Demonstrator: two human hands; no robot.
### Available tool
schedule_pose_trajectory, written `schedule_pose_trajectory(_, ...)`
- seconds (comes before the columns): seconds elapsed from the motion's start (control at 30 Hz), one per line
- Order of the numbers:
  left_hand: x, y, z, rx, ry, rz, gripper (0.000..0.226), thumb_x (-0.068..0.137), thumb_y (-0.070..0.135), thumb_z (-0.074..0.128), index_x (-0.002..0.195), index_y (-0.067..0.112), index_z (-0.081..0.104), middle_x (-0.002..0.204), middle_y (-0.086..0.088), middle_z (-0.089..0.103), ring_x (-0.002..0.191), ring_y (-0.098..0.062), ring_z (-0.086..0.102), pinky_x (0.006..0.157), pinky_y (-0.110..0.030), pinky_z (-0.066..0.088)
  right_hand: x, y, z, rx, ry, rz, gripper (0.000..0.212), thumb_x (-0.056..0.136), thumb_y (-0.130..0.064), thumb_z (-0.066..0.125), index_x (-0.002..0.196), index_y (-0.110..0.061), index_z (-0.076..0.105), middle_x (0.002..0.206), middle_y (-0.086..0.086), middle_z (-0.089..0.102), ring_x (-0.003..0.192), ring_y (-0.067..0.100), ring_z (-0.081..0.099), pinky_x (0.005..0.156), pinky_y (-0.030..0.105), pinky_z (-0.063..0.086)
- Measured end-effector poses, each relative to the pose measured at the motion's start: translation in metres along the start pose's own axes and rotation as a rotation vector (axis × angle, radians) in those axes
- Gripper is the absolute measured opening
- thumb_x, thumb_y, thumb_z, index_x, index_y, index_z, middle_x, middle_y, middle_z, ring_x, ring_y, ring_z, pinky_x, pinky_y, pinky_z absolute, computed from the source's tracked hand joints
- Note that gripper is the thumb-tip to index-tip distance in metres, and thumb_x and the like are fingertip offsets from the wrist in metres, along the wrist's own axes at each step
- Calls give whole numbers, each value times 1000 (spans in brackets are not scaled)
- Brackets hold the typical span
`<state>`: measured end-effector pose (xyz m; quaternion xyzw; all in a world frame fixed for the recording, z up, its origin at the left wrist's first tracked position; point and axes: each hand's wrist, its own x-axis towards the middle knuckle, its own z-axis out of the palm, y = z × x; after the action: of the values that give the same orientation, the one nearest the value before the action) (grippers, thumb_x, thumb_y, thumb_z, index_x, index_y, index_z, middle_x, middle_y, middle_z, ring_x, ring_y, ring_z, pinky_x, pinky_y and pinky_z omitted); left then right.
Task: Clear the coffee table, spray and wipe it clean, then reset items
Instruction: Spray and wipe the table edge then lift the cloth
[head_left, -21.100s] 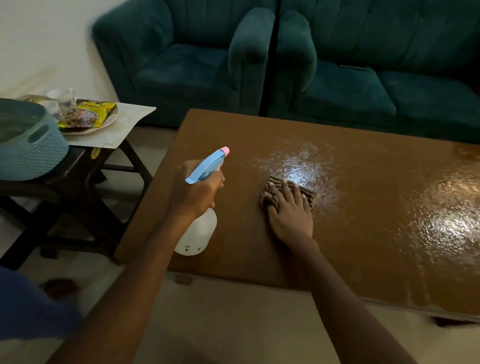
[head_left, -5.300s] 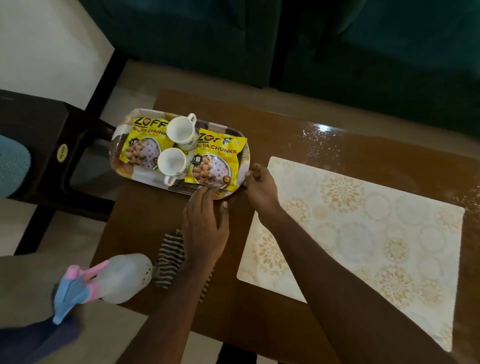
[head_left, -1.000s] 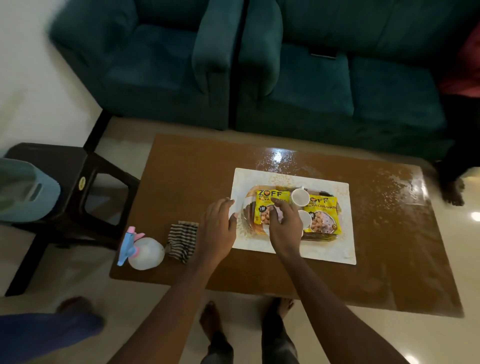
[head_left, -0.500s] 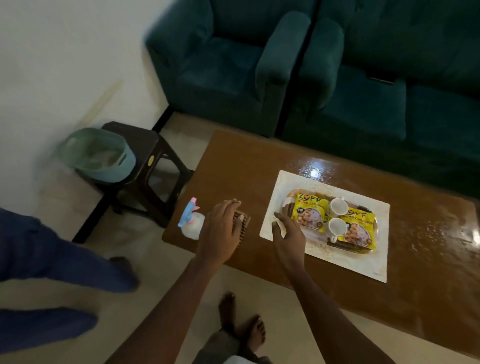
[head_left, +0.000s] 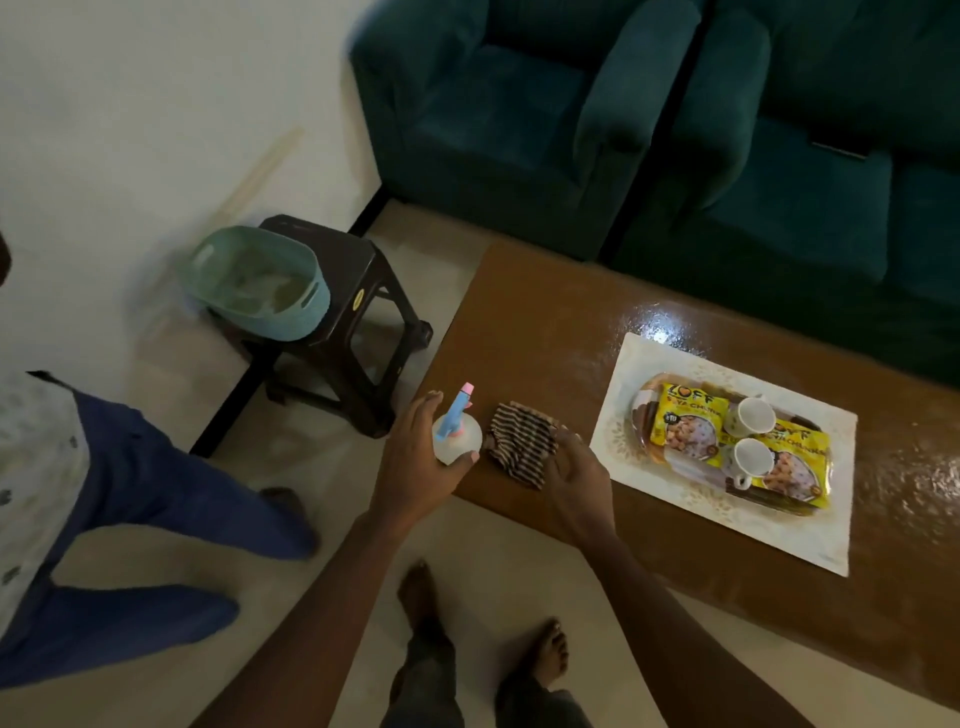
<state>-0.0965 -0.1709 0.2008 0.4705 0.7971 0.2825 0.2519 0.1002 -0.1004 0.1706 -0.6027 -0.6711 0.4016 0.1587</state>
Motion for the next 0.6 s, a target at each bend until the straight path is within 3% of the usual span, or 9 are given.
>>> schedule_pose_trajectory(0.1,17,-37,0,-19,-172,-19,98,72,31,83,151,18,25,156,-2,29,143,-20,29,110,-38,36,10,10,25,-36,-8,53,44,96,-20,58,140,-16,52,146,5,50,140,18,38,106,22,26)
schedule_pose_trajectory(0.23,43,-76,10,44,-325,-17,101,76,28,81,154,24,16,161,4,18,147,-19,21,115,-44,33,27,31,61,-138,-94,74,49,97,-23,57,145,-20,47,154,2,41,146,17,28,114,29,24)
schedule_pose_trajectory(0.43,88,-115,39,33,-380,46,93,76,28,81,151,25,26,156,4,32,142,-17,33,110,-37,35,67,61,116,-343,-263,35,67,98,-47,51,155,-34,20,164,-6,7,152,17,-1,120,41,9)
schedule_pose_trajectory(0.6,109,-125,58,-46,-447,137,88,70,26,85,146,27,40,142,7,50,128,-11,49,102,-41,49,98,87,143,-583,-332,-70,85,93,-64,45,153,-41,-11,161,-7,-22,149,22,-20,120,47,-4)
